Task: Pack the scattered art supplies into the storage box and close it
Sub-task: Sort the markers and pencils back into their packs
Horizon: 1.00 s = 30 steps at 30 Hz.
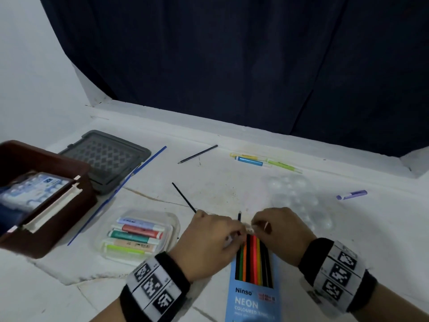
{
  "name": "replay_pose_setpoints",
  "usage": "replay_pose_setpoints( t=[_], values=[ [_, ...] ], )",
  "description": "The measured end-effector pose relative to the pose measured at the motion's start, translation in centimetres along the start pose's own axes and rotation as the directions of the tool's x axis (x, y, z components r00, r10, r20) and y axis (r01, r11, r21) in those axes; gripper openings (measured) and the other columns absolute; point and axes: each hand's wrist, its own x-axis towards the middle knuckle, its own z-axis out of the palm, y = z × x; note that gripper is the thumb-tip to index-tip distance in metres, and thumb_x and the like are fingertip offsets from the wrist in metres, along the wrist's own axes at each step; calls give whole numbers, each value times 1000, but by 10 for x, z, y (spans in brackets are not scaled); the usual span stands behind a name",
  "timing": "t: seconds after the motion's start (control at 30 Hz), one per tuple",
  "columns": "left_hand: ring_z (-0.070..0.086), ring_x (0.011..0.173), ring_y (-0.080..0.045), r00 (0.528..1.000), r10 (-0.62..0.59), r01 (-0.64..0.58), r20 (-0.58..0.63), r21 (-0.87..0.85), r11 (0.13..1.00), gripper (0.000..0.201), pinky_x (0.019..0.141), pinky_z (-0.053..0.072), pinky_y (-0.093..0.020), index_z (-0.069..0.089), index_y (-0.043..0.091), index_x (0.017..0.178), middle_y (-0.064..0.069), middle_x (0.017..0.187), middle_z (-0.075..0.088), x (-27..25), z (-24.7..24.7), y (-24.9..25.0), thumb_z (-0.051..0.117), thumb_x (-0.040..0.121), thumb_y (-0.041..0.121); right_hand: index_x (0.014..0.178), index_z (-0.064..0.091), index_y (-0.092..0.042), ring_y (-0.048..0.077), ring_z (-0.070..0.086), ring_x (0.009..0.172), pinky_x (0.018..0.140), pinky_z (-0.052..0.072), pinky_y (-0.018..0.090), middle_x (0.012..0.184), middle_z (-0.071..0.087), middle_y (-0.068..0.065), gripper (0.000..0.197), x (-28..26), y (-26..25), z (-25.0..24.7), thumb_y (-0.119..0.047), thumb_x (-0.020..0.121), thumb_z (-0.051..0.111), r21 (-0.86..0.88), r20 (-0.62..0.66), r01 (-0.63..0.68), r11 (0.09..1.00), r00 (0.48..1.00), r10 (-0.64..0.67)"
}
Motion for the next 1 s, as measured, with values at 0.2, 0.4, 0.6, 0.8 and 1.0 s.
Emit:
replay_pose_setpoints(
  t=[0.2, 0.4, 0.6, 0.8, 1.0],
  values=[
    [65, 70, -3, 939, -198, 163, -282, -141, 976, 14, 63, 51, -22, 65, 34, 91, 17, 75, 67, 2, -92, -35, 55, 89, 43, 78, 64, -24, 12, 57, 68, 67, 51, 32, 71, 63, -7, 14, 55, -8, -19, -26, 86, 52, 16, -150, 26, 1000, 988, -23],
    [59, 59, -2, 830, -444, 465, -338, -22, 885, 7, 54, 44, -23, 61, 35, 84, 17, 68, 65, 54, -137, -133, 61, 91, 32, 96, 68, -24, 16, 57, 84, 75, 47, 30, 83, 57, -8, 22, 150, -24, -20, -30, 88, 48, -10, -89, 67, 998, 994, -67],
    [64, 95, -20, 720, -694, 683, -11, 184, 707, 29, 80, 53, -31, 54, 24, 118, 0, 107, 68, 103, -115, -238, 58, 91, 32, 125, 57, -23, 19, 49, 117, 95, 45, 32, 123, 57, -2, 31, 243, -30, 9, -26, 95, 48, -117, -3, 110, 987, 994, -111],
    [62, 104, -29, 652, -739, 635, 170, 410, 654, 18, 76, 46, -33, 51, 13, 108, -11, 117, 62, 125, -98, -275, 54, 93, 23, 129, 45, -16, 22, 37, 133, 103, 40, 39, 136, 45, 0, 33, 299, -18, 37, -15, 96, 41, -199, 164, 134, 971, 981, -101],
    [64, 106, -29, 625, -753, 602, 207, 486, 634, 22, 77, 48, -32, 54, 10, 117, -12, 119, 63, 134, -86, -286, 49, 97, 17, 143, 31, -20, 22, 21, 144, 103, 37, 43, 148, 32, -2, 42, 309, -5, 53, -22, 102, 35, -330, 226, 115, 937, 973, -40]
  ],
)
